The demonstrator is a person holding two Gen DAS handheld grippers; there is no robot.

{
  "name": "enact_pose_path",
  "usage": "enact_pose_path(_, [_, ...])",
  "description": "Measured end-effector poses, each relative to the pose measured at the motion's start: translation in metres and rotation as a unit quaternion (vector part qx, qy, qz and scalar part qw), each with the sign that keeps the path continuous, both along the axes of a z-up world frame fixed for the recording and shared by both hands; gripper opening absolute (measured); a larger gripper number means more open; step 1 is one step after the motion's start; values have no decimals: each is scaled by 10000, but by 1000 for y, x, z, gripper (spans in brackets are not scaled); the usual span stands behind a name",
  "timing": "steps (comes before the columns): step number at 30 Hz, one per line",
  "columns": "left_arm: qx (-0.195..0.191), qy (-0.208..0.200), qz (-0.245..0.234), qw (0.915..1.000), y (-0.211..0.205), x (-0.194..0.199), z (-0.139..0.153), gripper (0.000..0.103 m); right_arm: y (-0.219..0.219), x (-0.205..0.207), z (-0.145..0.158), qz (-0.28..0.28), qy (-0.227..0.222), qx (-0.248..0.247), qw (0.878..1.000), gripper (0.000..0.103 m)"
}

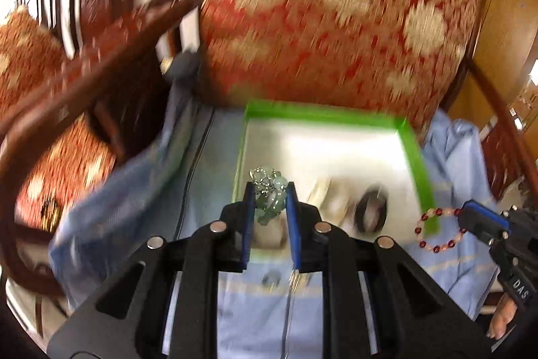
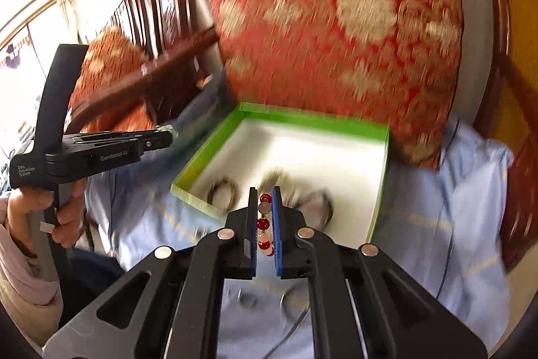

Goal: Organize jewelry
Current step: 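Carry the bracelet and jade pendant into the green box and open both grippers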

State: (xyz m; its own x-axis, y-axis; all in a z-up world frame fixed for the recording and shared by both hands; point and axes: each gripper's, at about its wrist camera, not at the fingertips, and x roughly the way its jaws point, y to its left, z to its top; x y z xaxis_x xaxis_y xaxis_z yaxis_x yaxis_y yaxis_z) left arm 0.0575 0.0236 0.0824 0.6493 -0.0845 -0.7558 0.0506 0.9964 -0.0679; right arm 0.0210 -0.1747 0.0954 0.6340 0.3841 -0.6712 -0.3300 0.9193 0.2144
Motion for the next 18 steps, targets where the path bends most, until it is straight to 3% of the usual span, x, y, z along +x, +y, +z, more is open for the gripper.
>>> enact_pose_path(2, [-110,-94,-62,9999,-7,21,0,18,-7,18,3,-163,-76,140,9997,8])
enact_pose_path(5, [-256,-226,-248,9991,-15,41,-22,18,-14,42,-14,-432,-31,223,9988,8])
enact_pose_path(7, [70,-149,-421,9990,-27,53,-33,18,-17,55,-34,-550,155,259,9980,8])
enact_pose_path(11, [339,-48,-693,9970,-41,60,-46,18,-24,78,-70,-934,564,-74,9940,8])
enact_pose_path(18, [-814,626,-714,9921,-29,68,-53,18,-34,77,-74,-1064,695,128,9918,8])
